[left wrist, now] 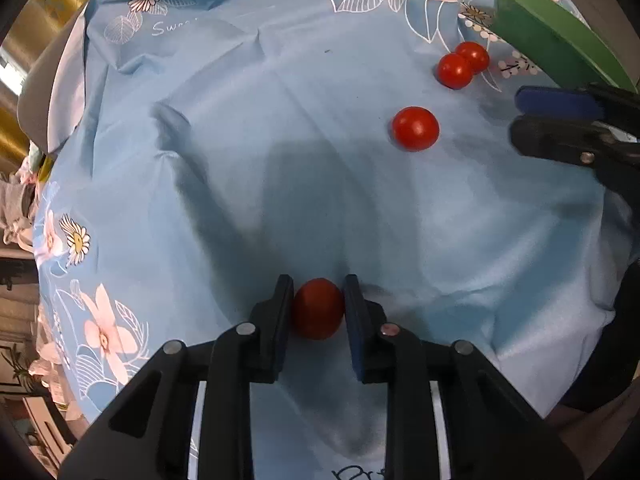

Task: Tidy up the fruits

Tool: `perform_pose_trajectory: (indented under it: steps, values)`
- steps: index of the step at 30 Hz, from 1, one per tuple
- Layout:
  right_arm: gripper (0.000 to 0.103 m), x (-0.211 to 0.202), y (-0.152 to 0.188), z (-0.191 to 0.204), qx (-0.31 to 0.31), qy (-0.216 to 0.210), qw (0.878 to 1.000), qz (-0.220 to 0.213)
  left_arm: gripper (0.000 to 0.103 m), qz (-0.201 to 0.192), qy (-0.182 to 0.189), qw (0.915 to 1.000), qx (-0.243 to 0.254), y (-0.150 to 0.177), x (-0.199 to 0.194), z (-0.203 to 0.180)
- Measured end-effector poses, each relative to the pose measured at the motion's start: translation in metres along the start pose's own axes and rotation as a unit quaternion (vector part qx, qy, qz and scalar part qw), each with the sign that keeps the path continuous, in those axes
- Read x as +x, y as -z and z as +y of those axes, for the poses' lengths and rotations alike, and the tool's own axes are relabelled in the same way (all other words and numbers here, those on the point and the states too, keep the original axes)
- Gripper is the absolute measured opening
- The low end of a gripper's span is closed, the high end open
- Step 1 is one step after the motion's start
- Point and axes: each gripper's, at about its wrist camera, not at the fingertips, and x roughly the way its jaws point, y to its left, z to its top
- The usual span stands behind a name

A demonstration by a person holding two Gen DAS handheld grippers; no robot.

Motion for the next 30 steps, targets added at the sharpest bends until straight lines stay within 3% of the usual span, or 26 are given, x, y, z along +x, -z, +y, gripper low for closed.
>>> perform_pose_trajectory:
  steps: [6,16,25,30]
  values:
    - [0.042,0.014,-0.005,0.0,-0.002,-0.011,1.0,0.016,0.024,-0.041,0.06,0.9947,-0.072,0.014,-0.01,0.017]
    - [0.042,0.044,-0.021,0.014,-0.035,-0.003,0.999,0.04,0.024,-0.106,0.125,0.9714,-0.172,0.019,-0.023,0.031]
    - [0.042,0.068,-0.027,0.025,-0.072,0.023,0.995,0.071,0.024,-0.115,0.136,0.9658,-0.189,0.017,-0.024,0.034]
    - [0.031,0.07,-0.025,0.029,-0.093,0.04,0.992,0.075,0.024,-0.115,0.137,0.9638,-0.198,0.019,-0.022,0.037]
